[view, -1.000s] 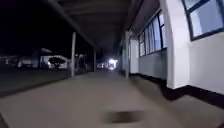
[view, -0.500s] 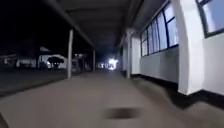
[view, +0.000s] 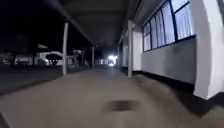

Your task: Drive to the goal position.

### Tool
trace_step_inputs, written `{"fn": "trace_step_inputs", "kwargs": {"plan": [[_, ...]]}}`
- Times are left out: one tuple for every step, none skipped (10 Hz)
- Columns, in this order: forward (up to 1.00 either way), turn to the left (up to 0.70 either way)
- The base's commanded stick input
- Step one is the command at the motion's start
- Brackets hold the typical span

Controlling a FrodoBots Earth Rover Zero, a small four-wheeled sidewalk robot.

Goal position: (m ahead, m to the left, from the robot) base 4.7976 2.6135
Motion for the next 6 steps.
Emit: {"fn": "trace_step_inputs", "kwargs": {"plan": [[1.00,0.00],[1.00,0.00],[1.00,0.00],[1.00,0.00],[1.00,0.00],[1.00,0.00]]}}
